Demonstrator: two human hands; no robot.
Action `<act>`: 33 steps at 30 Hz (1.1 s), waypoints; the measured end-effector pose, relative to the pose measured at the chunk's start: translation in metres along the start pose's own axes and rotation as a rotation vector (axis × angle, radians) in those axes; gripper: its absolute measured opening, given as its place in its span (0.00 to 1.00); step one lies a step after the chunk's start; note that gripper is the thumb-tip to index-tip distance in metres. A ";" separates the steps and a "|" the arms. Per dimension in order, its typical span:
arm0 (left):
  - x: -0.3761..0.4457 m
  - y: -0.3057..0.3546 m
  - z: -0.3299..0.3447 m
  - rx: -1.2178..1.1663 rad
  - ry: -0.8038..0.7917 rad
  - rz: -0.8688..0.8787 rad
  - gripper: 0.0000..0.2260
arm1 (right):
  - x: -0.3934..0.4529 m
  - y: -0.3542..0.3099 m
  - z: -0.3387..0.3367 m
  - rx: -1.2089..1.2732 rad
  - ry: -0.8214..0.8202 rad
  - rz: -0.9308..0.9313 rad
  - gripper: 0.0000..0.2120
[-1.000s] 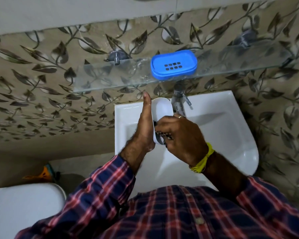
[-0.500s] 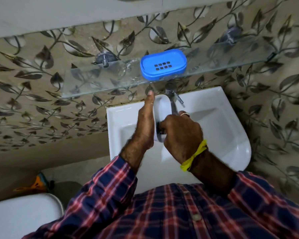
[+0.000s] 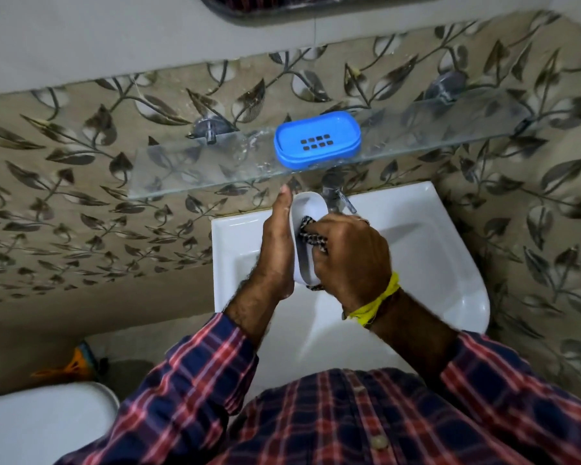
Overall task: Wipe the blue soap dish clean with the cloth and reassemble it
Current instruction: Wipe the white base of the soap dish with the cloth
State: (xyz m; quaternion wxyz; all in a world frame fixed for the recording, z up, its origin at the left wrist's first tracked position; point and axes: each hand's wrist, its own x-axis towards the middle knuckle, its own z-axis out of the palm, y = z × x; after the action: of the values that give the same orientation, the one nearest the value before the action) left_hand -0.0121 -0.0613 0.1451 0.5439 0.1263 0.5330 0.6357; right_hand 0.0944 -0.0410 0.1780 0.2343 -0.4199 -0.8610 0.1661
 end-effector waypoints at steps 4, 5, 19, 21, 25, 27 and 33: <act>-0.005 -0.003 0.013 -0.031 0.013 0.106 0.25 | 0.013 -0.008 -0.001 0.066 0.144 -0.016 0.05; -0.006 0.000 0.012 -0.036 0.030 0.107 0.25 | 0.012 -0.008 -0.002 0.100 0.119 -0.077 0.07; -0.016 -0.023 0.010 -0.032 0.058 0.057 0.26 | -0.001 0.016 -0.016 0.155 -0.010 -0.172 0.14; -0.016 -0.027 0.015 -0.048 0.043 0.059 0.26 | 0.007 0.015 -0.019 0.157 -0.011 -0.121 0.15; -0.017 -0.016 0.008 -0.029 0.228 -0.066 0.36 | -0.009 0.017 -0.020 0.119 -0.274 -0.299 0.16; -0.017 -0.013 0.009 -0.003 0.214 -0.073 0.36 | -0.014 0.026 -0.019 0.055 -0.296 -0.193 0.17; -0.018 0.002 0.013 -0.016 0.239 -0.055 0.36 | -0.008 0.022 -0.018 -0.027 -0.390 -0.349 0.19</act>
State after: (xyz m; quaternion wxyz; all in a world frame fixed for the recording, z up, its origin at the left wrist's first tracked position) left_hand 0.0030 -0.0690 0.1594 0.4948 0.0306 0.5920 0.6354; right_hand 0.1227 -0.0333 0.1800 0.0832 -0.2281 -0.9514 0.1894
